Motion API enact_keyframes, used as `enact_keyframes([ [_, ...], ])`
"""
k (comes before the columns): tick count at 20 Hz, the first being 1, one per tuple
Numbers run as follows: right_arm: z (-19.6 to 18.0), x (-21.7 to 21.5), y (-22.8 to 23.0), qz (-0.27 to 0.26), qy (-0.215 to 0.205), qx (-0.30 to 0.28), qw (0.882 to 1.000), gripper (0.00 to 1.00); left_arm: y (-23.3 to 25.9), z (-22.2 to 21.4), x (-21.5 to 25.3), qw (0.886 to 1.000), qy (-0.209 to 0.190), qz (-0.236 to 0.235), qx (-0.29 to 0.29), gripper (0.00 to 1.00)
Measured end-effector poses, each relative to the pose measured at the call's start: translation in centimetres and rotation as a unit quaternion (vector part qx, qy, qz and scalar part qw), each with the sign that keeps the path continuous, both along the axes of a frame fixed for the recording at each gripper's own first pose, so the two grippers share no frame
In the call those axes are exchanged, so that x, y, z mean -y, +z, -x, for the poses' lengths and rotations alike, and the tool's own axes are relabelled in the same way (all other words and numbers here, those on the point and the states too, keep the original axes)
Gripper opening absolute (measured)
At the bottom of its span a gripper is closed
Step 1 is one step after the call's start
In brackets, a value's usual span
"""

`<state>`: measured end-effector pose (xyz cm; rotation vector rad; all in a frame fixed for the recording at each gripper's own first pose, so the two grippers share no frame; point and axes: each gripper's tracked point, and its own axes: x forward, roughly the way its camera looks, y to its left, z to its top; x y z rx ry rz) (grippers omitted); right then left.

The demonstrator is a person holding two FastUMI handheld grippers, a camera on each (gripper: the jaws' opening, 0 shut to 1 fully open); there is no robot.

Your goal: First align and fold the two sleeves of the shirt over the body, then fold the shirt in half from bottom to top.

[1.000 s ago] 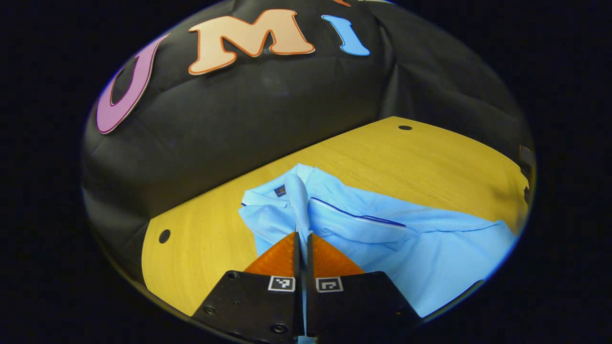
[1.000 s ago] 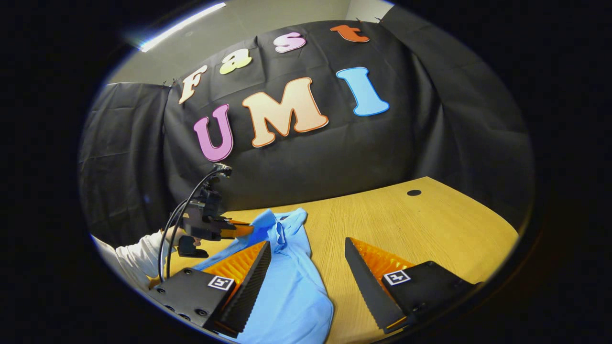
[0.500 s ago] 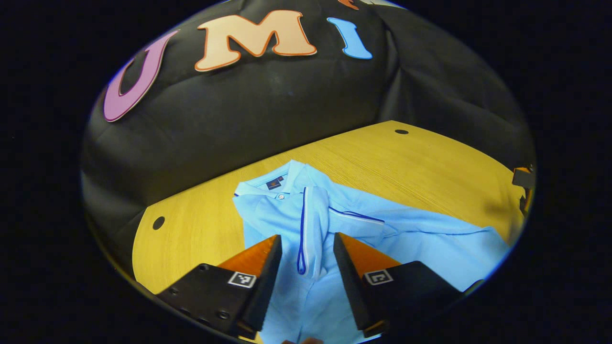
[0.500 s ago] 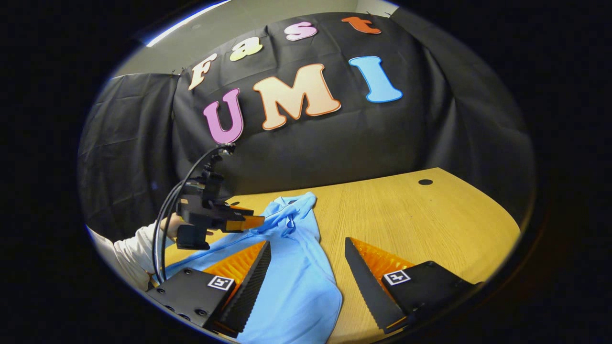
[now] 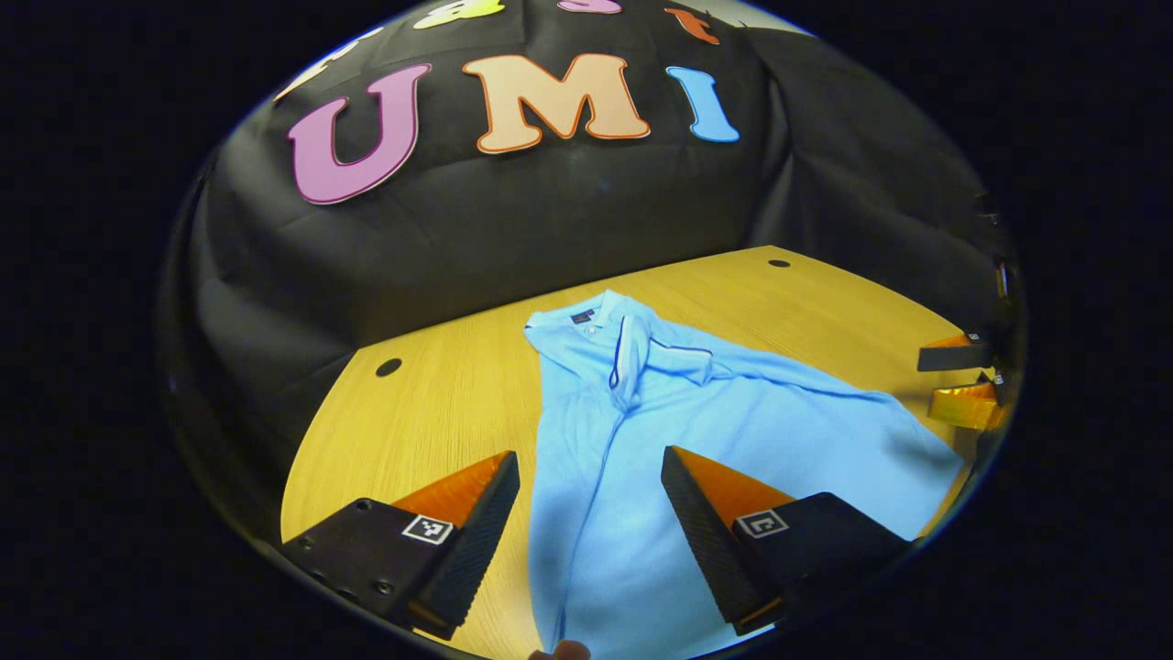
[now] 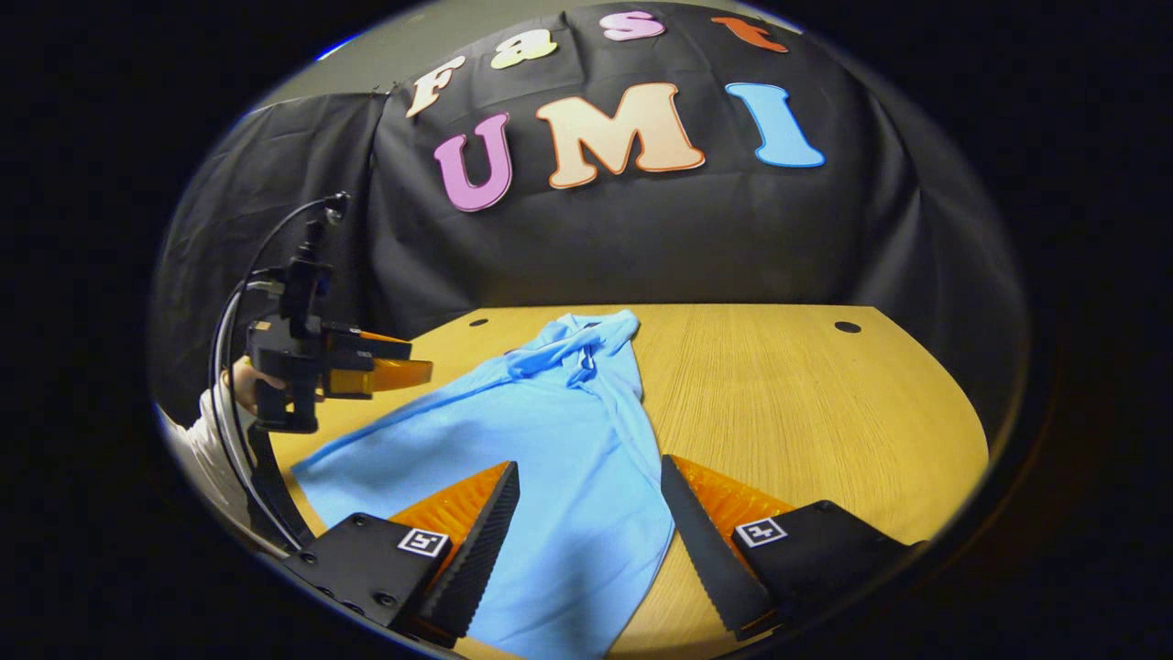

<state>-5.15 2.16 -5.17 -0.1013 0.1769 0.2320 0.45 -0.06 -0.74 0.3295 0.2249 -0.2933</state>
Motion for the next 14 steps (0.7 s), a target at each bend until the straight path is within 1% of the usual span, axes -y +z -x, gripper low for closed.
enact_keyframes([
  [3, 1.7, 0.4, -1.7, 0.031, 0.002, -0.014, 0.999, 0.98, -2.7, 4.7, -2.5, 1.000, 0.014, -0.002, -0.015, 0.96],
  [7, 4.5, 1.0, -3.9, 0.049, 0.001, -0.037, 0.998, 0.98, -6.5, 9.7, -4.2, 0.998, 0.033, 0.019, -0.042, 0.96],
  [11, 6.4, 1.0, -5.9, 0.067, 0.005, -0.050, 0.997, 0.98, -9.7, 12.6, -4.9, 0.997, 0.041, 0.040, -0.058, 0.96],
  [14, 7.1, 1.0, -6.8, 0.072, 0.006, -0.055, 0.996, 0.98, -10.8, 13.3, -5.5, 0.996, 0.052, 0.046, -0.062, 0.96],
])
